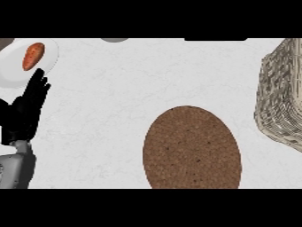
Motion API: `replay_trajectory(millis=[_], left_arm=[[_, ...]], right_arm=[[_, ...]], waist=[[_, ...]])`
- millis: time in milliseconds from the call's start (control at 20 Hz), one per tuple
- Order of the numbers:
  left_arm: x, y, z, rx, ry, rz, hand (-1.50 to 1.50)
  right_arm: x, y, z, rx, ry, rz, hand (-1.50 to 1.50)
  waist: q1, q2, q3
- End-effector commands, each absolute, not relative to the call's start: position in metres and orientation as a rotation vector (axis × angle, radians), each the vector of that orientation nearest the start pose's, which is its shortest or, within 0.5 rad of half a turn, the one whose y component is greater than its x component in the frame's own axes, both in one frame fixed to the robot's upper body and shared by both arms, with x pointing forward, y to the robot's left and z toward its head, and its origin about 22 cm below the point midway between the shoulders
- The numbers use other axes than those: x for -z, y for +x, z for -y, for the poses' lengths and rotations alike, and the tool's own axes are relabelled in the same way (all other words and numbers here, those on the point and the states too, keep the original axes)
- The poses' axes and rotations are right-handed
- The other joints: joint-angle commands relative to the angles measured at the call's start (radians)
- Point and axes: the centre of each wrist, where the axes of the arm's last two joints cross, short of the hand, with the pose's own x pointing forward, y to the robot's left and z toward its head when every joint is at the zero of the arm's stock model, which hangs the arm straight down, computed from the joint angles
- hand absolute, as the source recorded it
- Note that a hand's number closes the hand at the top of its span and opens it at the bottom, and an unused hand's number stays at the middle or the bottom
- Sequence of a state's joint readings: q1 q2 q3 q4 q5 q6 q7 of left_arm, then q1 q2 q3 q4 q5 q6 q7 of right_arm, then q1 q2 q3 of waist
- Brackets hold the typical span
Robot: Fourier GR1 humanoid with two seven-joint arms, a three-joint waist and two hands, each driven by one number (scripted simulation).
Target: Pick the squash from the placemat and place it in the basket
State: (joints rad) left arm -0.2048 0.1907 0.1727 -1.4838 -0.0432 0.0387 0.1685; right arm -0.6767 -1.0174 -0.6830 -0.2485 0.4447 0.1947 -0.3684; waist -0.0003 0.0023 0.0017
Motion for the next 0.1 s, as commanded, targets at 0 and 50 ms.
replay_trajectory(millis=[0,50], left_arm=[[-0.035,0.29,-0.298,0.015,0.289,1.528,0.0],[-0.055,0.297,-0.292,0.025,0.292,1.521,0.0]], right_arm=[[-0.152,0.211,0.619,-0.039,-0.838,1.417,-1.5],[-0.152,0.208,0.62,-0.035,-0.853,1.419,-1.5]], waist=[[-0.005,0.002,0.0],[0.004,0.002,0.001]])
